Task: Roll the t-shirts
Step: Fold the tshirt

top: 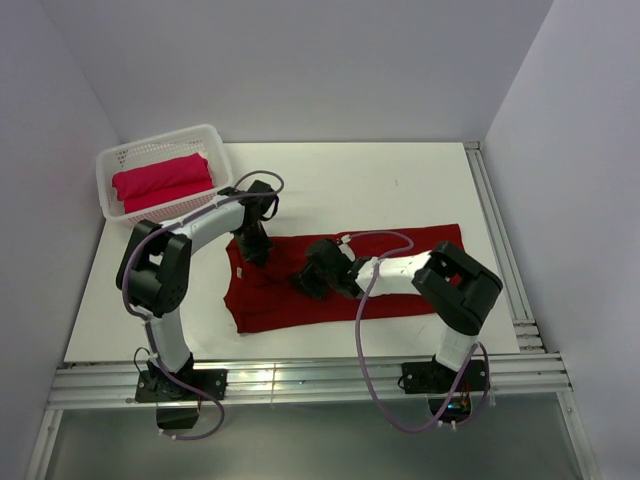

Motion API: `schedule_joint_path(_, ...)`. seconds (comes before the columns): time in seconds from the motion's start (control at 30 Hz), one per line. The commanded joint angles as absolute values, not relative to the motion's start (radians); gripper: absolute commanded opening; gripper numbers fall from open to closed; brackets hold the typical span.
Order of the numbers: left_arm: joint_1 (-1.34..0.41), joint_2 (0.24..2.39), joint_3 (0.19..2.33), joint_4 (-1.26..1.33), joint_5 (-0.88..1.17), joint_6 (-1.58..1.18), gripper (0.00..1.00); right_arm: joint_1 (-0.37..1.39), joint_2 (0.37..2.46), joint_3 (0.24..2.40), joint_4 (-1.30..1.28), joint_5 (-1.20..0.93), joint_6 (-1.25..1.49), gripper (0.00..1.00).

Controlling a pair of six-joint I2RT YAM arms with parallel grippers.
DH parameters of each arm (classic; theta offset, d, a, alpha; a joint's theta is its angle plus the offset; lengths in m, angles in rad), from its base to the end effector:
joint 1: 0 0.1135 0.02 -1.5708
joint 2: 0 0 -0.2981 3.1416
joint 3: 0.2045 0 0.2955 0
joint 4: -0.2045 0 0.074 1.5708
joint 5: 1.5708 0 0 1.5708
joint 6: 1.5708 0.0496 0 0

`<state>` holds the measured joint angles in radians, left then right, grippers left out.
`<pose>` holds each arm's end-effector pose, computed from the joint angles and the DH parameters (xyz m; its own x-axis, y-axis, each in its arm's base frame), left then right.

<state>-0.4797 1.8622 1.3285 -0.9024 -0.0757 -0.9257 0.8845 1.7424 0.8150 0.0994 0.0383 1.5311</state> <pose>0.3582 -0.1821 0.1812 -0.8891 -0.4356 -0.1406 -0.4311 0.9001 -0.0622 0.2398 0.2897 0.1207 -0.7745 0.6301 -0.0550 0.4364 0.5953 0.6747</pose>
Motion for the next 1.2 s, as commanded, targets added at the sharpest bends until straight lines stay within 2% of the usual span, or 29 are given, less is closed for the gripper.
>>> schedule_joint_path(0.0,-0.472,1.864,1.368,-0.899,-0.101,-0.902,0.00,0.874,1.763,0.874,0.069,0.035,1.539,0.41)
schedule_joint_path(0.2,-0.472,1.859,1.341,-0.884,-0.092,-0.903,0.00,0.868,1.784,0.923,-0.021,0.032,1.557,0.39)
schedule_joint_path(0.33,-0.474,1.850,1.318,-0.871,-0.084,-0.905,0.00,0.862,1.813,0.956,-0.074,0.012,1.562,0.33)
schedule_joint_path(0.43,-0.474,1.845,1.315,-0.874,-0.084,-0.904,0.00,0.862,1.807,0.948,-0.071,0.012,1.569,0.22)
schedule_joint_path(0.57,-0.474,1.841,1.321,-0.877,-0.089,-0.902,0.00,0.857,1.787,0.957,-0.094,0.012,1.557,0.00)
schedule_joint_path(1.03,-0.489,1.707,1.240,-0.881,-0.088,-0.896,0.01,0.827,1.594,0.859,-0.162,-0.028,1.523,0.00)
schedule_joint_path(1.13,-0.500,1.654,1.212,-0.876,-0.051,-0.890,0.09,0.816,1.574,0.844,-0.184,-0.061,1.519,0.00)
schedule_joint_path(1.17,-0.503,1.619,1.201,-0.874,-0.045,-0.888,0.23,0.813,1.563,0.833,-0.187,-0.066,1.517,0.00)
